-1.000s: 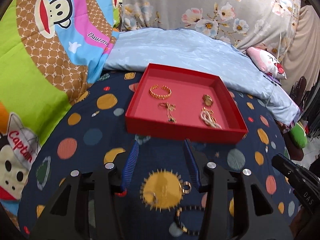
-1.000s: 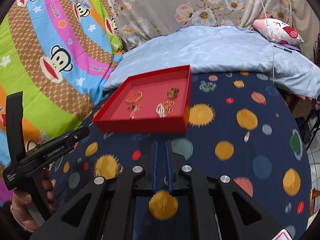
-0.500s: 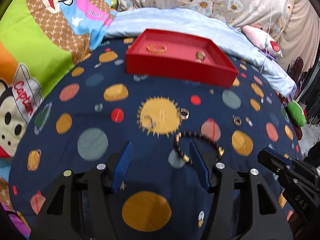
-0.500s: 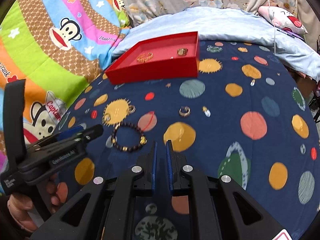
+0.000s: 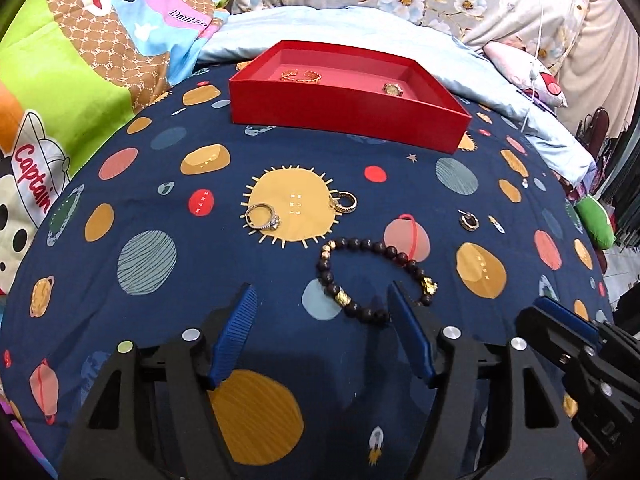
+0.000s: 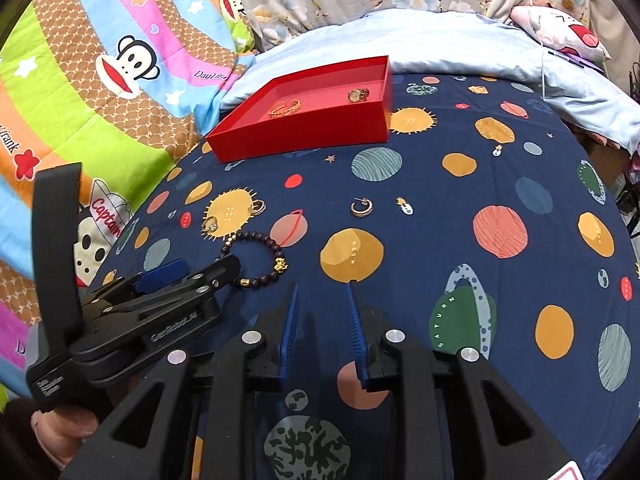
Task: Organize jewelry
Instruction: 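Move both tools back over the remaining jewelry on the bedspread, then grasp the black bead bracelet with the left gripper, then grasp the gold hoop ring with the right gripper, then carry the bead bracelet and hoop ring into the red tray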
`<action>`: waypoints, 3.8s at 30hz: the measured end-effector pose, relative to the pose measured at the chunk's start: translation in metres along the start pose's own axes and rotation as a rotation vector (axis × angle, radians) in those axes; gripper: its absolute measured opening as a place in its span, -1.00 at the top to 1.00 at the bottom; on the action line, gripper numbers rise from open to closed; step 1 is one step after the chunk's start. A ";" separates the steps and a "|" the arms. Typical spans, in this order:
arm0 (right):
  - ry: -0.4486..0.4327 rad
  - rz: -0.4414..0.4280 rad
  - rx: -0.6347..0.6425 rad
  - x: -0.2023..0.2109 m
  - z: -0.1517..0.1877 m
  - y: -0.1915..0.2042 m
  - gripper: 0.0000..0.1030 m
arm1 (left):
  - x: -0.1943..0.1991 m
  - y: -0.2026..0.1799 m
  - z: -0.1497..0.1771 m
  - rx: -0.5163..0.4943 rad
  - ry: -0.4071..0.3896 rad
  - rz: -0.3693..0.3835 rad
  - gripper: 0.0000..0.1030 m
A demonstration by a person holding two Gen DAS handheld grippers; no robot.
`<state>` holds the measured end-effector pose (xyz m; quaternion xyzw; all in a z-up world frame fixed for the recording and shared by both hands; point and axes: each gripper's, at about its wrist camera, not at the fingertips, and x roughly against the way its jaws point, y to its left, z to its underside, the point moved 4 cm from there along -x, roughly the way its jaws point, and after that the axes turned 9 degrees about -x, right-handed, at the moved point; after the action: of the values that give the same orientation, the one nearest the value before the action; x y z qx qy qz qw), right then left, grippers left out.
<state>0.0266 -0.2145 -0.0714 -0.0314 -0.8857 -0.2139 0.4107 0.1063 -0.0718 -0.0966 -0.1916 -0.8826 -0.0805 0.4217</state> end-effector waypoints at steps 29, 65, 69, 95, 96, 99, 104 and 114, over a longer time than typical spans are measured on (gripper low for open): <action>0.027 -0.035 0.025 -0.020 -0.012 0.024 0.53 | 0.023 0.042 0.008 0.015 -0.010 -0.057 0.86; 0.105 -0.065 0.260 -0.125 -0.025 0.133 0.78 | 0.021 0.113 0.029 0.143 0.033 -0.092 0.86; 0.105 -0.071 0.239 -0.120 -0.025 0.127 0.87 | 0.021 0.111 0.027 0.142 0.033 -0.086 0.86; -0.073 -0.023 0.056 -0.029 -0.079 0.046 0.87 | 0.053 0.056 -0.044 0.047 -0.101 -0.003 0.86; -0.079 -0.022 0.054 -0.027 -0.081 0.045 0.87 | 0.054 0.054 -0.048 0.044 -0.106 0.001 0.86; -0.099 -0.015 0.048 -0.021 -0.090 0.039 0.87 | 0.056 0.048 -0.064 0.034 -0.129 0.013 0.86; -0.136 -0.020 0.040 -0.015 -0.114 0.032 0.87 | 0.062 0.042 -0.095 0.023 -0.189 0.023 0.86; -0.209 -0.019 0.039 -0.022 -0.169 0.028 0.87 | 0.061 0.036 -0.167 -0.013 -0.287 0.025 0.86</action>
<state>0.1684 -0.2546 0.0192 -0.0371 -0.9280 -0.1960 0.3147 0.2049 -0.0732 0.0551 -0.2147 -0.9308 -0.0528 0.2910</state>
